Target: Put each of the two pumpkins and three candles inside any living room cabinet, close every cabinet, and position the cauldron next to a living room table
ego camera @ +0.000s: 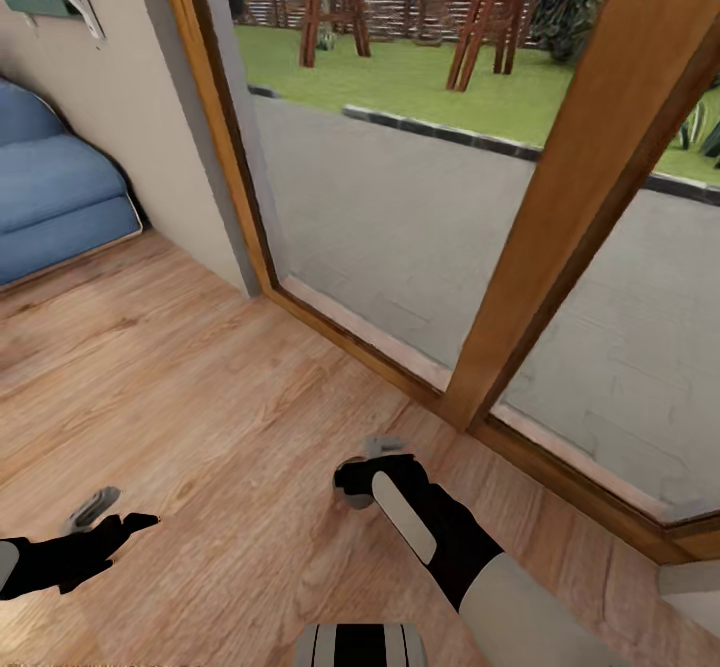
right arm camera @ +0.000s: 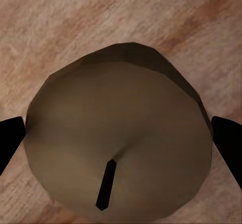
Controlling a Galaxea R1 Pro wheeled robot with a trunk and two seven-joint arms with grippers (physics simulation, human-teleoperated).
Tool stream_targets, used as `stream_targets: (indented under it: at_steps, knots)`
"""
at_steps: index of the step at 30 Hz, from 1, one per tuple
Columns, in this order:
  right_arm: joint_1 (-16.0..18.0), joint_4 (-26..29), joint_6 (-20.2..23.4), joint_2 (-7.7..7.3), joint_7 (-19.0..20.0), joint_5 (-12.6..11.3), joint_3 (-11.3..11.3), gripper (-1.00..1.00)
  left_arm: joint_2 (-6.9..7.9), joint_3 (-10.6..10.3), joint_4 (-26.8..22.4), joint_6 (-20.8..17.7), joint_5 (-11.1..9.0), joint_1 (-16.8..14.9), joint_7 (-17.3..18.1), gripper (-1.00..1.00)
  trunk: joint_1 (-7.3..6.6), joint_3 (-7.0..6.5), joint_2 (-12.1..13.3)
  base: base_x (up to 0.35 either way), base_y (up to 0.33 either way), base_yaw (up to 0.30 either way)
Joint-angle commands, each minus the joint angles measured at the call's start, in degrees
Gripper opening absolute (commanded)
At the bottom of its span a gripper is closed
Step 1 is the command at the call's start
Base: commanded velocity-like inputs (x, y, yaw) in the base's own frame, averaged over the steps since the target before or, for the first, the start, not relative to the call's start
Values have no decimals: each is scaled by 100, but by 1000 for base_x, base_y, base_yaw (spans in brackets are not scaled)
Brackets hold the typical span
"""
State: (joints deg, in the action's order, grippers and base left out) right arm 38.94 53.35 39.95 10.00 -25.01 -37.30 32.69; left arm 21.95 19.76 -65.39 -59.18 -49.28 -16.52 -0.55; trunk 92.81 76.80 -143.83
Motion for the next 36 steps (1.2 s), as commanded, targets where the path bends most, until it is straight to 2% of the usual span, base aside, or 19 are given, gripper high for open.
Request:
stream_targets:
  at_steps: [1,8,17,25,36]
  knots:
    - [0,0,-3,0,-3,-6,1,-100,-2,1,0,-2,4,0,-2,100,-2,-18,2,12,0,261]
    - [0,-1,-5,0,-4,3,12,-100,-7,-11,0,1,22,0,-56,100,-20,-136,11,3,0,253]
    - [0,5,-14,0,-4,0,-32,-100,-23,-24,0,7,24,0,-641,100,-44,-324,23,0,0,69]
    - [0,0,-5,0,-4,-5,-1,-100,-24,-31,0,11,22,0,-708,100,-64,-501,34,0,0,260]
    - [0,-24,-5,0,-4,-6,5,-100,-33,-67,-52,13,12,0,-707,100,-64,-501,34,-59,-64,291]
